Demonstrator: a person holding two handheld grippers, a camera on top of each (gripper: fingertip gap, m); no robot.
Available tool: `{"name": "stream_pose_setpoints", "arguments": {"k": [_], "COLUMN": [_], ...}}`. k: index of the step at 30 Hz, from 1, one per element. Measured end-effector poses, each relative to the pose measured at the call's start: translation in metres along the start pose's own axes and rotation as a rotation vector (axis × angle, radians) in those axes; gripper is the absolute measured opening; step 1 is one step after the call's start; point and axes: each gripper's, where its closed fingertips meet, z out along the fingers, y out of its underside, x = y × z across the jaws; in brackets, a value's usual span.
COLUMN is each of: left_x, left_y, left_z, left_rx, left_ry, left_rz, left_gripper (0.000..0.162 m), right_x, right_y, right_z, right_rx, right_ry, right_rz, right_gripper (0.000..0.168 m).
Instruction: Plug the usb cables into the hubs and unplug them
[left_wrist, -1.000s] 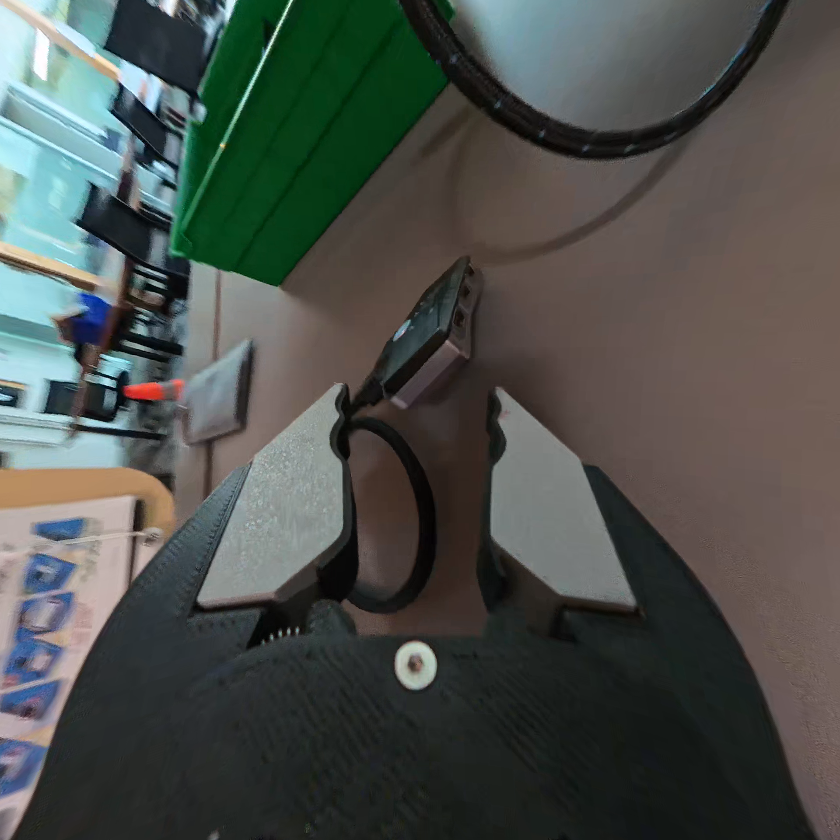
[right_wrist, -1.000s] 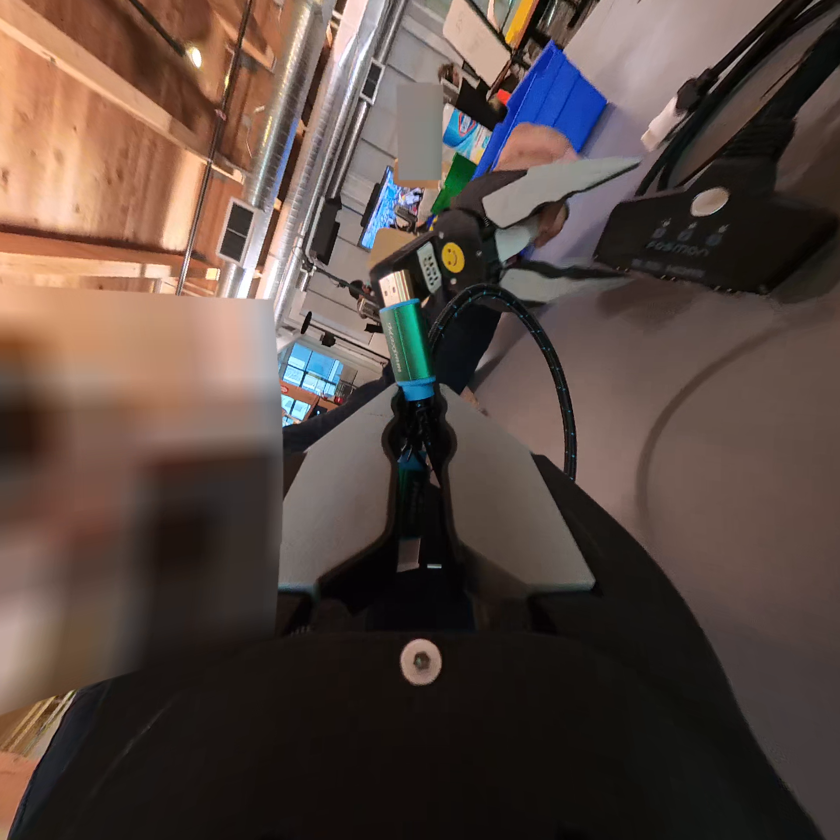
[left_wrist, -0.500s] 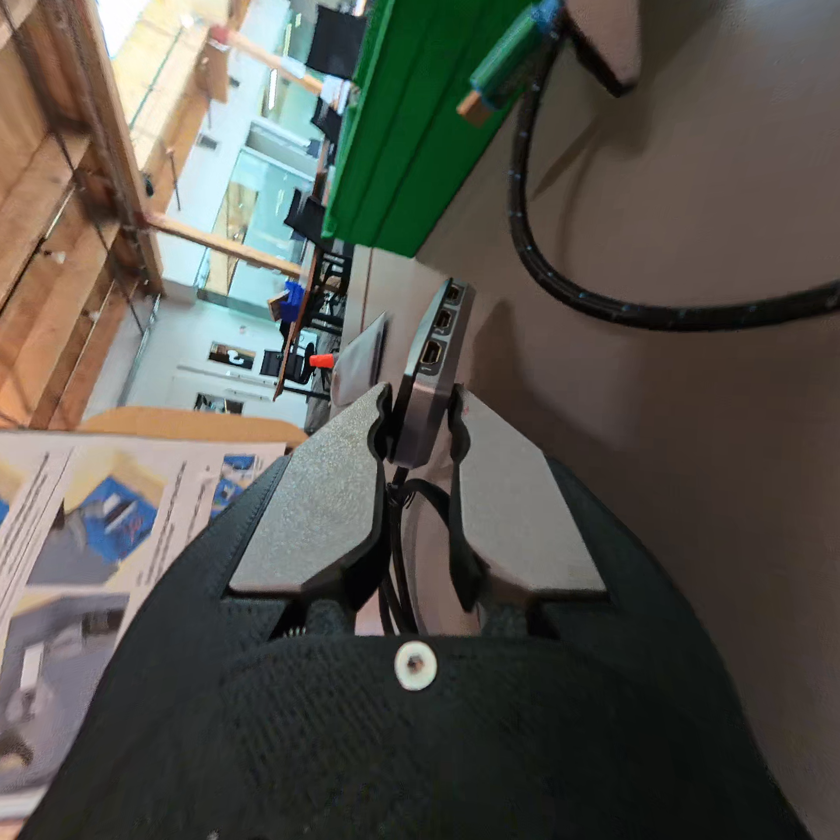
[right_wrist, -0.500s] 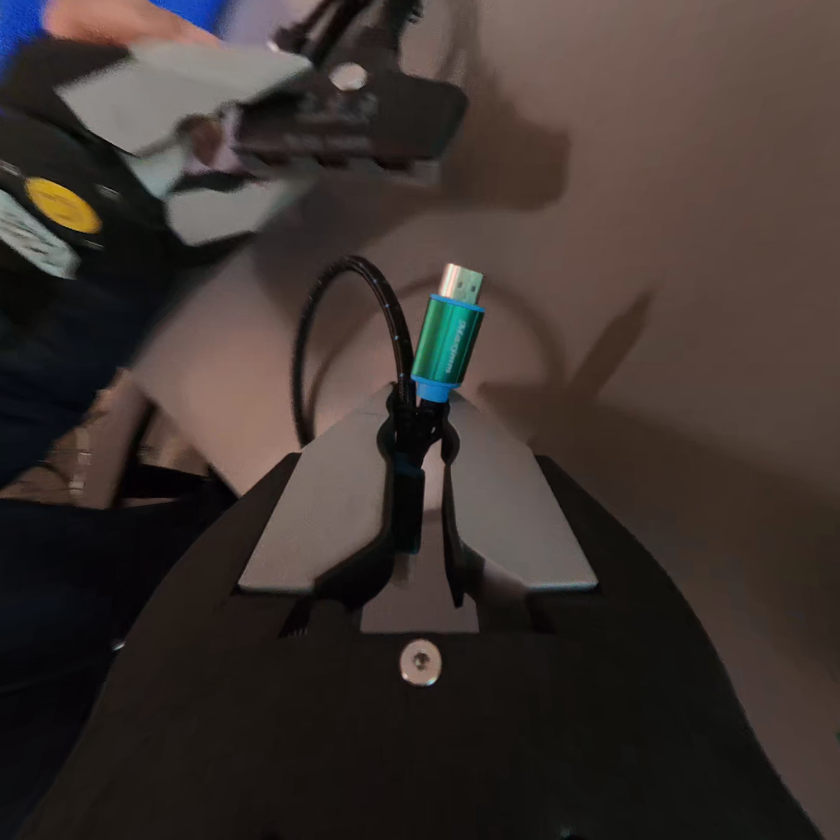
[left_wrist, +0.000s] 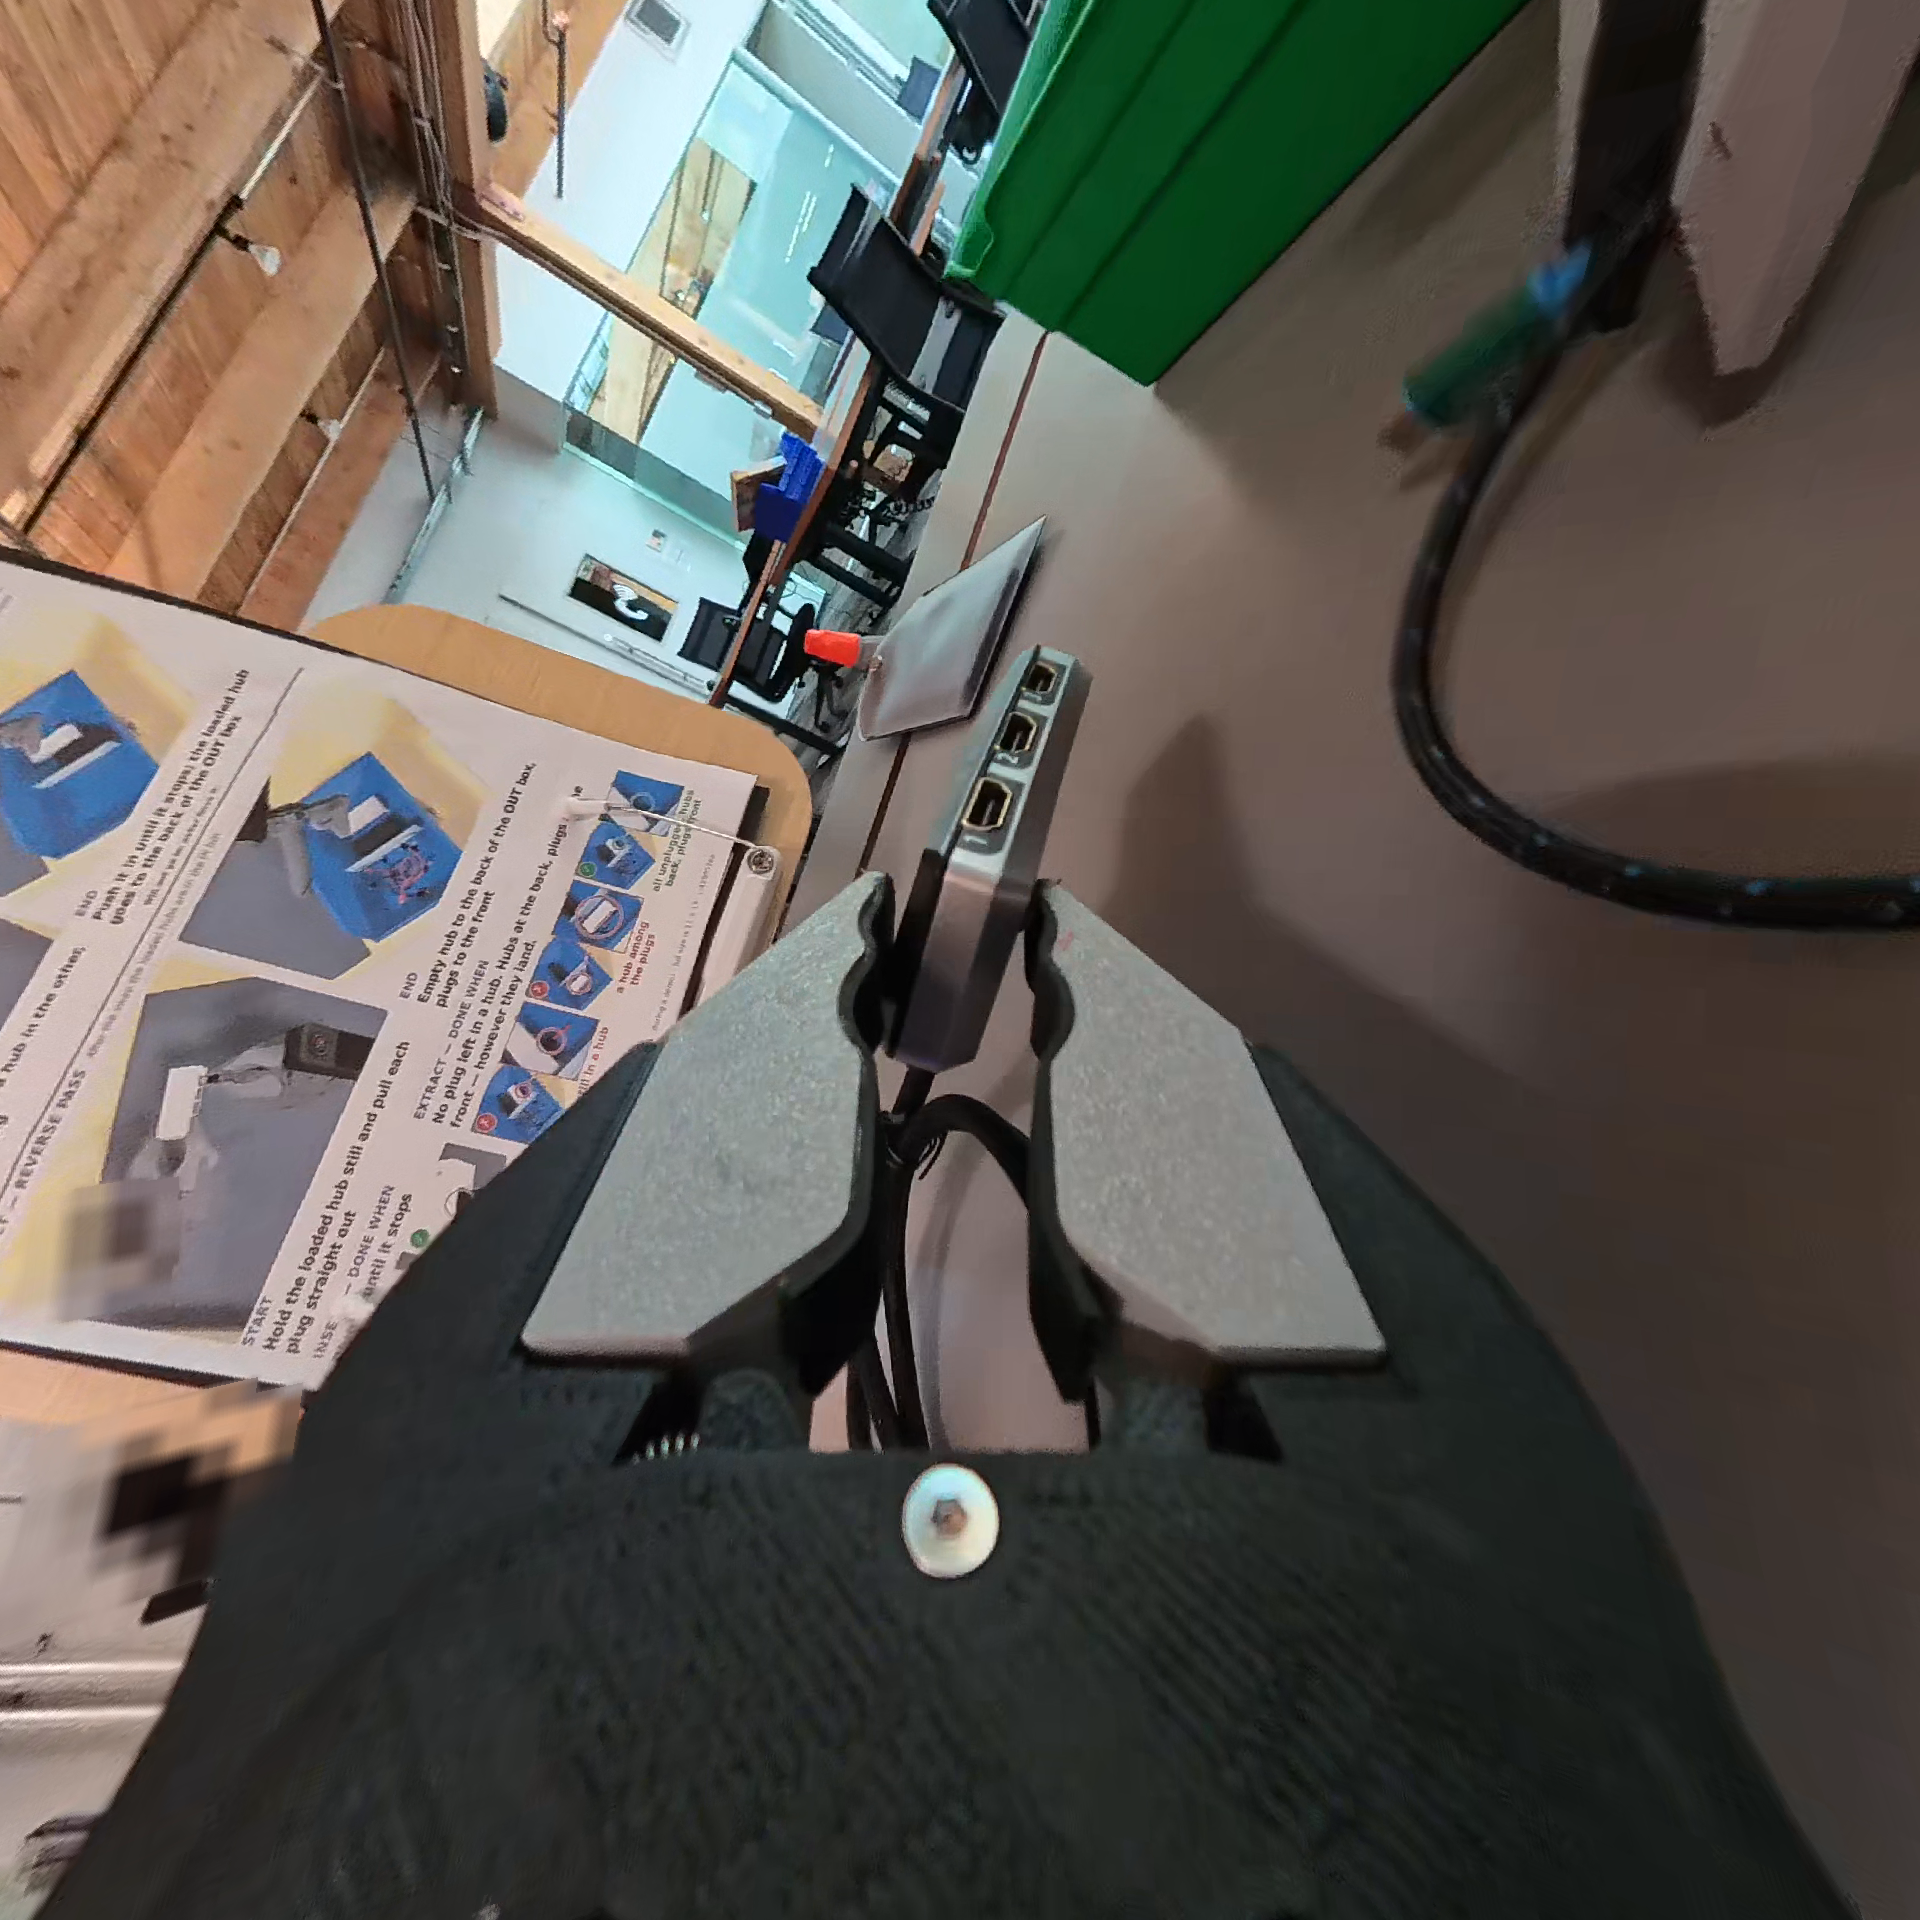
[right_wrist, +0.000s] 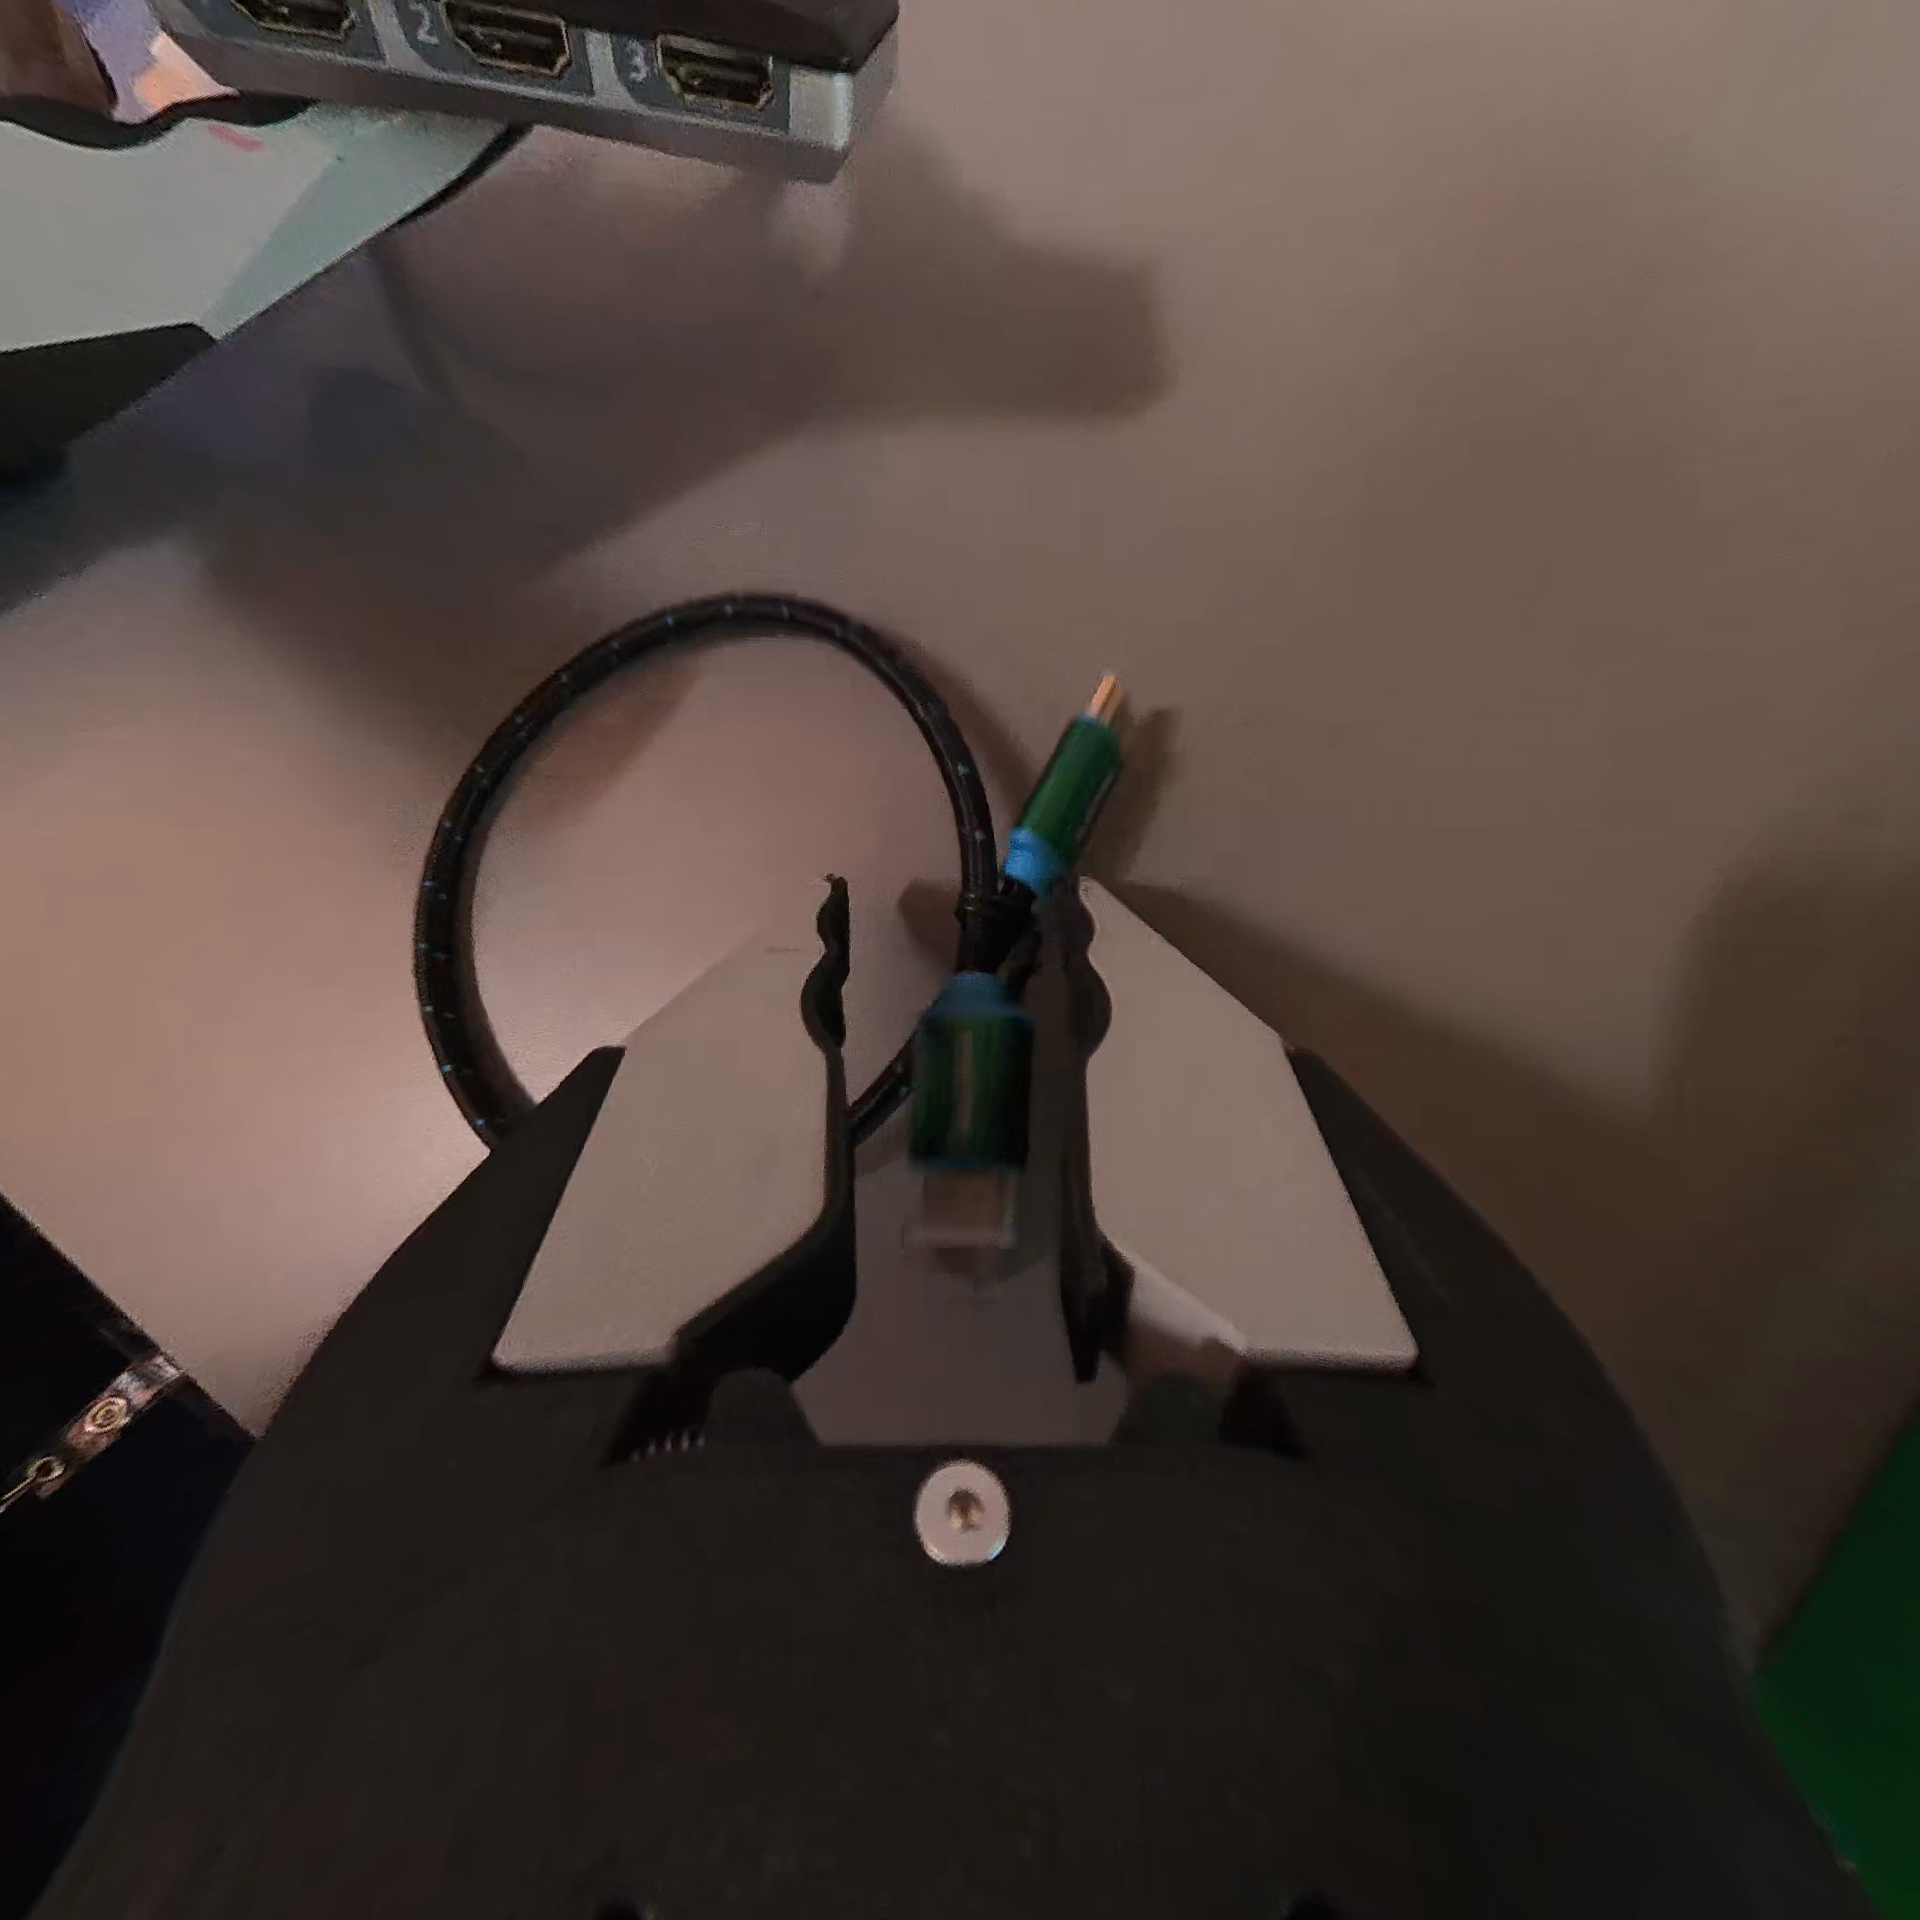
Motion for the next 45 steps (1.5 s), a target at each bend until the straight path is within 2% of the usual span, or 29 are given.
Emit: {"name": "stream_pose_setpoints", "arguments": {"k": [8,13,16,18,19,20,26,31,35,40,45], "left_x": [-0.005,-0.003,0.001,0.005,0.005,0.006,0.005,0.013,0.018,0.016,0.021], "left_y": [0.005,0.009,0.009,0.009,0.008,0.008,0.007,0.007,0.007,0.007,0.007], "left_z": [0.000,0.003,0.003,0.003,0.003,0.003,0.001,0.003,0.004,0.003,0.004], "left_rx": [0.008,-0.017,-0.020,-0.016,-0.012,-0.004,0.043,0.031,0.015,0.018,-0.001], "left_ry": [0.112,0.142,0.178,0.216,0.230,0.247,0.314,0.308,0.299,0.292,0.286], "left_rz": [-0.209,-0.252,-0.264,-0.286,-0.302,-0.317,-0.412,-0.330,-0.267,-0.269,-0.215], "left_gripper": [0.023,0.024,0.024,0.024,0.024,0.024,0.025,0.024,0.025,0.024,0.024], "right_x": [-0.001,0.009,0.014,0.022,0.025,0.027,0.017,-0.006,-0.017,-0.029,-0.034], "right_y": [-0.005,0.003,-0.001,-0.005,-0.006,-0.006,-0.031,-0.056,-0.062,-0.072,-0.079], "right_z": [-0.016,-0.002,0.005,0.006,0.007,0.007,-0.008,-0.025,-0.021,-0.014,-0.012], "right_rx": [0.046,-0.021,-0.005,0.008,0.009,0.011,0.104,0.138,0.064,-0.016,-0.084], "right_ry": [0.100,0.272,0.300,0.351,0.371,0.391,0.542,0.667,0.715,0.779,0.796], "right_rz": [-0.046,-0.100,-0.123,-0.168,-0.205,-0.240,-0.643,-1.064,-1.310,-1.467,-1.498], "right_gripper": [0.050,0.054,0.051,0.030,0.016,0.014,0.012,0.010,0.010,0.009,0.009]}}
